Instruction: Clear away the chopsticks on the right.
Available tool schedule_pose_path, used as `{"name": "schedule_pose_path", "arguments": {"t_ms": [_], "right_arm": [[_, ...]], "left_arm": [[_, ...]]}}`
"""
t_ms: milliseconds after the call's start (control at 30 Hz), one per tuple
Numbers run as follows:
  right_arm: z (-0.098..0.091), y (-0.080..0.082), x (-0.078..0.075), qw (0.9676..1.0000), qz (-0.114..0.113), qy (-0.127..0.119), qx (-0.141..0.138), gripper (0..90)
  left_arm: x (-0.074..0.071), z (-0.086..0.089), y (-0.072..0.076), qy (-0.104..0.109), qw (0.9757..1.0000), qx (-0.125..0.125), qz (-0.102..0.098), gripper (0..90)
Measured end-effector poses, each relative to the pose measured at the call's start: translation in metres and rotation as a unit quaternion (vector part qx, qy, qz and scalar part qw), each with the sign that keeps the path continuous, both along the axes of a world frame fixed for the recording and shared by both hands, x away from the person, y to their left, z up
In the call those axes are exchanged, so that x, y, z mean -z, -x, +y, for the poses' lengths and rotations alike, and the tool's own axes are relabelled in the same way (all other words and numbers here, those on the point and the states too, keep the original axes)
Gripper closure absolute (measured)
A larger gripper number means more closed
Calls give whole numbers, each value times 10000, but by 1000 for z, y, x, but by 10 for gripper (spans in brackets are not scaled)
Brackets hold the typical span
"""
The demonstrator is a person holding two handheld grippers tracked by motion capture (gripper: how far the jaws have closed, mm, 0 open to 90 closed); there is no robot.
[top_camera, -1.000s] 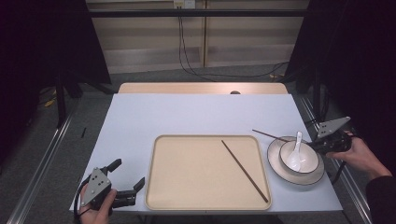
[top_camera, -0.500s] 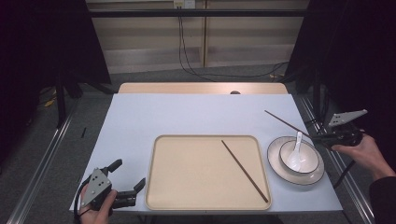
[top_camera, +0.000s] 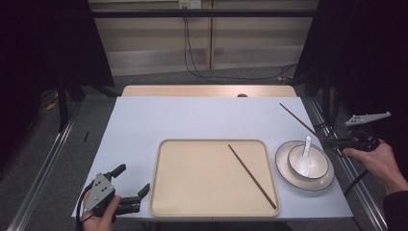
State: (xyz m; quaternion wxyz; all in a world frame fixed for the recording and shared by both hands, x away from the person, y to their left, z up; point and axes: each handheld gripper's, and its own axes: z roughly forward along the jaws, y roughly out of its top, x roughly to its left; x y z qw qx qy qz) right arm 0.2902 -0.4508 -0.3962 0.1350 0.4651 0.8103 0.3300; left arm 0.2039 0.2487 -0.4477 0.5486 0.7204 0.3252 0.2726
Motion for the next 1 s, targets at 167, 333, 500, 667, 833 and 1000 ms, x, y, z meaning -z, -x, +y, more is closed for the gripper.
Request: {"name": "schedule_pose_path", "arguments": {"t_ms": [167,333,500,667,833,1000], "right_arm": [[12,12,-8,9994,-162,-286,142,852],[25,29,-17,9967,-256,-649,408,851],[38,44,-19,9949,-280,-785,574,851],[53,63,-16,9916,-239,-1064,702,851],[73,80,-10,9884,-17,-1355,682,851],[96,89,-4,9859,95,-1549,628,851]], "left_arm": [[0,0,0,3,10000,-12,12,15],[0,-1,0,-2,10000,61,2,15],[0,0,0,21,10000,33,-15,15],[0,-1,1,14,10000,7,-8,15],[0,-2,1,-17,10000,53,-11,15],[0,-2,1,-10,10000,46,-7,15]]}}
